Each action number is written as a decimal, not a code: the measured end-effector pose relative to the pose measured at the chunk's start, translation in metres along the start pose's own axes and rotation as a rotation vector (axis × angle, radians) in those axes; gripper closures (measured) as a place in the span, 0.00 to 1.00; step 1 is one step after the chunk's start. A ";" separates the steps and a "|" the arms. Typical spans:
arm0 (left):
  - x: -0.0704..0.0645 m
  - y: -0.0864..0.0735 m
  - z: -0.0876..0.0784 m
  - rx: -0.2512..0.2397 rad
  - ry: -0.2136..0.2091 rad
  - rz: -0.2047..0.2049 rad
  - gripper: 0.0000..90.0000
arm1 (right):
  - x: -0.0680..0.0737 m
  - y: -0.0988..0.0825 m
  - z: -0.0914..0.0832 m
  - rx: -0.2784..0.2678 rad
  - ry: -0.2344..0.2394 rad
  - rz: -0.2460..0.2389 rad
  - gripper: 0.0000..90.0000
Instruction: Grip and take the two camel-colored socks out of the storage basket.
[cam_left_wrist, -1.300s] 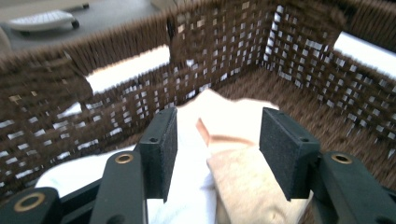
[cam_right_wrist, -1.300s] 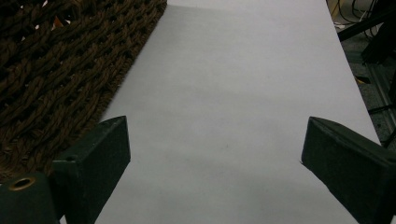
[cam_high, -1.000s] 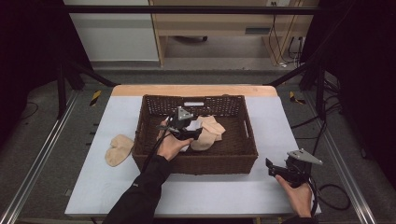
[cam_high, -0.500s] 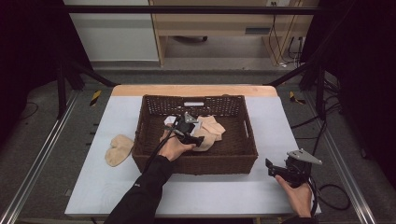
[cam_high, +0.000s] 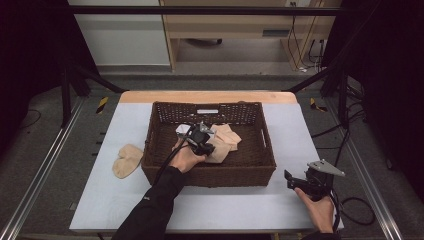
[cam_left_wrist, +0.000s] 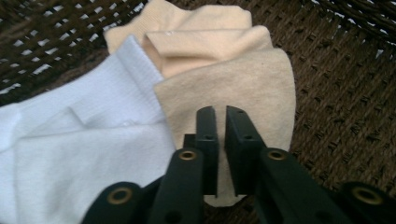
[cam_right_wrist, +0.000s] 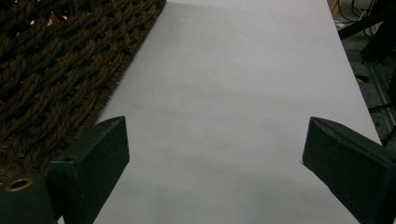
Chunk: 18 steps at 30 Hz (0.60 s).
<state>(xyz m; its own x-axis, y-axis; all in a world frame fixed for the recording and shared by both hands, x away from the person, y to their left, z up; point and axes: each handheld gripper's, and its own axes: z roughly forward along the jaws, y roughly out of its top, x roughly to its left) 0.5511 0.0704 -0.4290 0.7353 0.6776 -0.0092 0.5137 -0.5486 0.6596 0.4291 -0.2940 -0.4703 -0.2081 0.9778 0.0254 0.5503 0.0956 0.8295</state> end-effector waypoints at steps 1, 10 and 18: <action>0.001 0.000 -0.002 -0.006 0.001 -0.009 0.96 | 0.000 0.000 0.000 -0.001 -0.002 -0.001 0.08; 0.007 -0.002 0.002 -0.093 0.032 -0.043 0.56 | 0.000 0.000 0.000 -0.001 -0.003 0.001 0.08; 0.008 -0.005 0.014 0.013 -0.028 -0.017 0.39 | 0.000 0.000 0.000 0.000 0.000 0.001 0.08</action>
<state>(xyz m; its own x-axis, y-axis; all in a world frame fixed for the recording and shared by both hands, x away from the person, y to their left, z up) 0.5608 0.0722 -0.4432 0.7384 0.6730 -0.0420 0.5322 -0.5433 0.6493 0.4290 -0.2942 -0.4703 -0.2073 0.9779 0.0258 0.5501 0.0947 0.8297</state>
